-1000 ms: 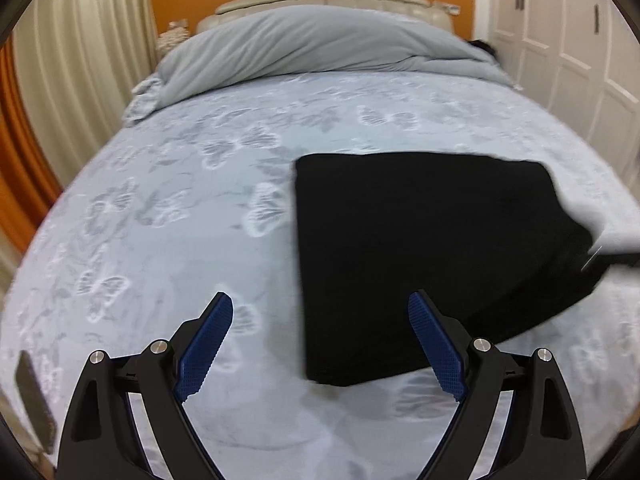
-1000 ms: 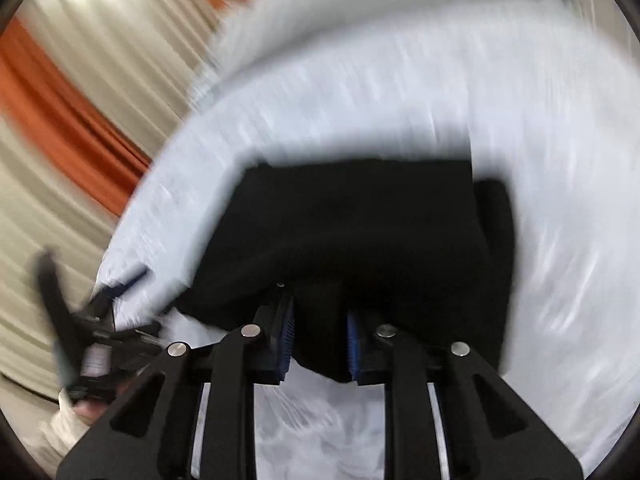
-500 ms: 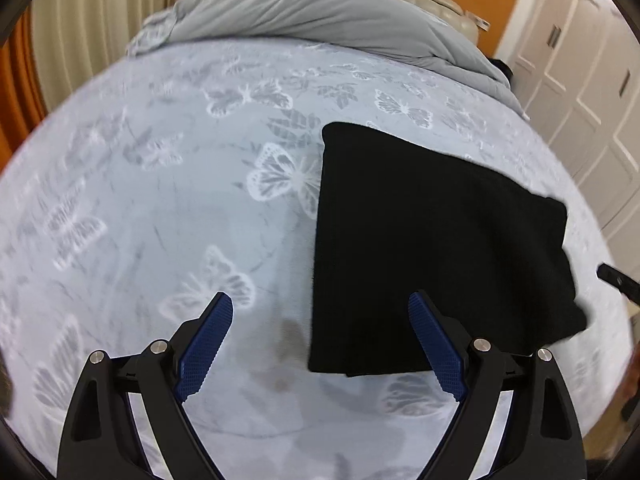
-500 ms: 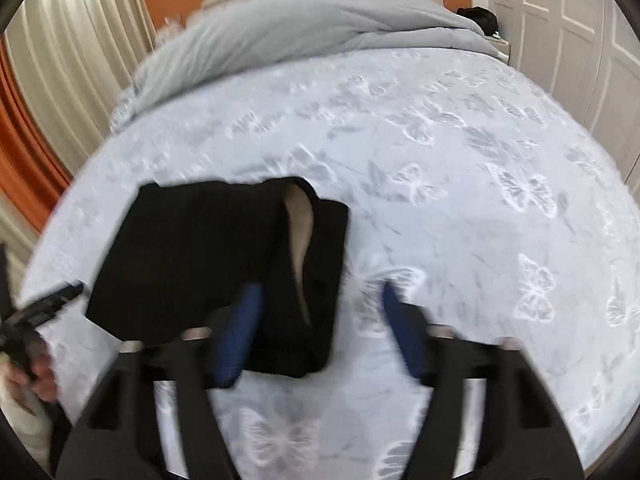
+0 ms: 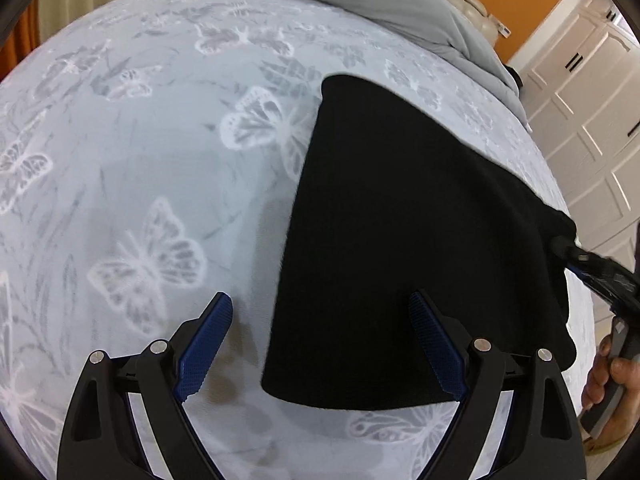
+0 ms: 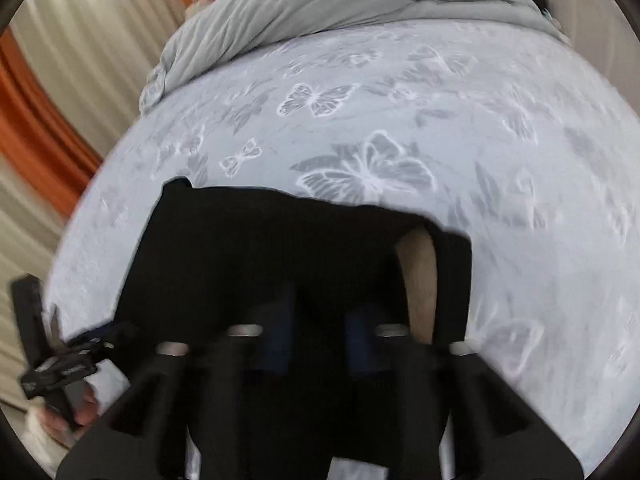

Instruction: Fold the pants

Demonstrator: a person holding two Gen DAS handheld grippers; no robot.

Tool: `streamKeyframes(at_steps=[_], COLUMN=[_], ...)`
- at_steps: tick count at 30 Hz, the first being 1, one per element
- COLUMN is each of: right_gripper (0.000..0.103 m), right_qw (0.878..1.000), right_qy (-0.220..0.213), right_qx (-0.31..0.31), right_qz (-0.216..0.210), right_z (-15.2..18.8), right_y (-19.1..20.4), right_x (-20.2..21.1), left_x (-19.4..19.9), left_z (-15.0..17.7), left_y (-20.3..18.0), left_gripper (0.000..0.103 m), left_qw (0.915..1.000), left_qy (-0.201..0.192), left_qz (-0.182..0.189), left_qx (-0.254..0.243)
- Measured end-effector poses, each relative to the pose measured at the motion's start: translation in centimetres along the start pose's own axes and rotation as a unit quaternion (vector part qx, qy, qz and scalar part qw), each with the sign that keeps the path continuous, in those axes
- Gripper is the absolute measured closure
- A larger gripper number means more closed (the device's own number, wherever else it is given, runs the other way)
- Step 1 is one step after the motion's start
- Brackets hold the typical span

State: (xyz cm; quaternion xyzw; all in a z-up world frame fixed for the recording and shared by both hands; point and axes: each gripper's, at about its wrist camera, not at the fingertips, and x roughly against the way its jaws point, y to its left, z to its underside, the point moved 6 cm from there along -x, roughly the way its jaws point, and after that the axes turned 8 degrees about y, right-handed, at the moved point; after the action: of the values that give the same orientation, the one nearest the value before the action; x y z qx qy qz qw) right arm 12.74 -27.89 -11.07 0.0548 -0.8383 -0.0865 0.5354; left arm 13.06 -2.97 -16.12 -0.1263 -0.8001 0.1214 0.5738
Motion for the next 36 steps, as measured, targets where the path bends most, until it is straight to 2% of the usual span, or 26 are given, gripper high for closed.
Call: streamKeyframes(at_steps=[3, 4, 5, 6, 8, 9, 10, 11, 12, 13, 15, 18, 20, 23, 25, 28, 29, 30, 33, 36], right_gripper=[0.096, 0.096, 0.085, 0.080, 0.080, 0.079, 0.077, 0.054, 0.027, 0.021, 0.022, 0.023, 0.025, 0.039, 0.039, 0.046, 0.058, 0.064, 0.066, 0.066], right_qw=[0.997, 0.996, 0.996, 0.996, 0.993, 0.991, 0.991, 0.993, 0.995, 0.996, 0.998, 0.998, 0.997, 0.996, 0.997, 0.997, 0.996, 0.996, 0.997, 0.993], right_qy=[-0.072, -0.086, -0.089, -0.066, -0.010, 0.013, 0.013, 0.007, 0.004, 0.005, 0.023, 0.032, 0.031, 0.043, 0.041, 0.043, 0.043, 0.042, 0.023, 0.017], right_qx=[-0.002, -0.006, -0.013, -0.036, -0.093, -0.120, -0.128, -0.120, -0.102, -0.088, -0.064, -0.058, -0.057, -0.058, -0.052, -0.066, -0.069, -0.065, -0.044, -0.061], right_qz=[-0.014, -0.003, 0.022, 0.055, 0.074, 0.049, 0.022, 0.004, -0.002, 0.003, 0.004, -0.022, -0.040, -0.059, -0.042, -0.026, -0.031, -0.044, -0.066, -0.100], right_z=[-2.7, -3.4, -3.7, -3.3, -1.7, -0.7, 0.1, 0.9, 2.0, 3.0, 5.3, 7.7, 8.3, 8.6, 8.0, 6.7, 6.0, 5.7, 4.7, 4.0], right_y=[-0.3, -1.2, -2.7, -5.3, -8.4, -9.2, -9.2, -8.7, -7.9, -7.3, -5.8, -4.3, -3.8, -3.4, -3.3, -3.4, -2.7, -2.0, -0.2, 0.0], right_x=[4.0, 4.6, 4.4, 3.0, 1.1, 0.9, 1.5, 2.2, 2.9, 3.2, 3.3, 3.5, 3.6, 2.6, 1.7, 0.4, 0.8, 1.2, 3.2, 3.7], left_x=[0.8, 0.9, 0.9, 0.8, 0.7, 0.7, 0.7, 0.7, 0.6, 0.7, 1.3, 2.7, 3.4, 3.8, 3.7, 3.2, 3.0, 2.8, 2.5, 1.9], left_z=[-0.2, -0.3, -0.3, -0.3, -0.3, -0.2, -0.2, -0.1, -0.1, -0.1, 0.2, 0.8, 1.4, 2.4, 3.1, 4.5, 4.9, 5.3, 6.4, 6.7], left_y=[-0.1, -0.1, -0.3, -0.5, -0.6, -0.5, -0.5, -0.6, -0.7, -0.7, -1.2, -2.7, -3.8, -5.4, -6.5, -8.8, -9.6, -10.3, -13.1, -15.6], left_gripper=[0.016, 0.016, 0.016, 0.016, 0.016, 0.016, 0.016, 0.016, 0.016, 0.016, 0.016, 0.016, 0.016, 0.016, 0.016, 0.016, 0.016, 0.016, 0.016, 0.016], left_qw=[0.9997, 0.9995, 0.9993, 0.9991, 0.9988, 0.9989, 0.9991, 0.9994, 0.9996, 0.9996, 0.9996, 0.9977, 0.9941, 0.9876, 0.9837, 0.9710, 0.9653, 0.9605, 0.9464, 0.9381], left_qy=[-0.016, -0.019, -0.018, -0.016, -0.017, -0.016, -0.012, -0.003, 0.003, 0.006, -0.004, -0.038, -0.060, -0.081, -0.087, -0.096, -0.100, -0.102, -0.107, -0.120], left_qz=[-0.016, -0.018, -0.021, -0.022, -0.024, -0.025, -0.019, -0.007, 0.001, 0.008, 0.013, -0.008, -0.027, -0.044, -0.040, -0.046, -0.048, -0.048, -0.024, -0.009], left_qx=[-0.011, -0.016, -0.023, -0.031, -0.038, -0.037, -0.036, -0.033, -0.030, -0.026, -0.023, -0.055, -0.086, -0.127, -0.152, -0.214, -0.237, -0.254, -0.304, -0.325])
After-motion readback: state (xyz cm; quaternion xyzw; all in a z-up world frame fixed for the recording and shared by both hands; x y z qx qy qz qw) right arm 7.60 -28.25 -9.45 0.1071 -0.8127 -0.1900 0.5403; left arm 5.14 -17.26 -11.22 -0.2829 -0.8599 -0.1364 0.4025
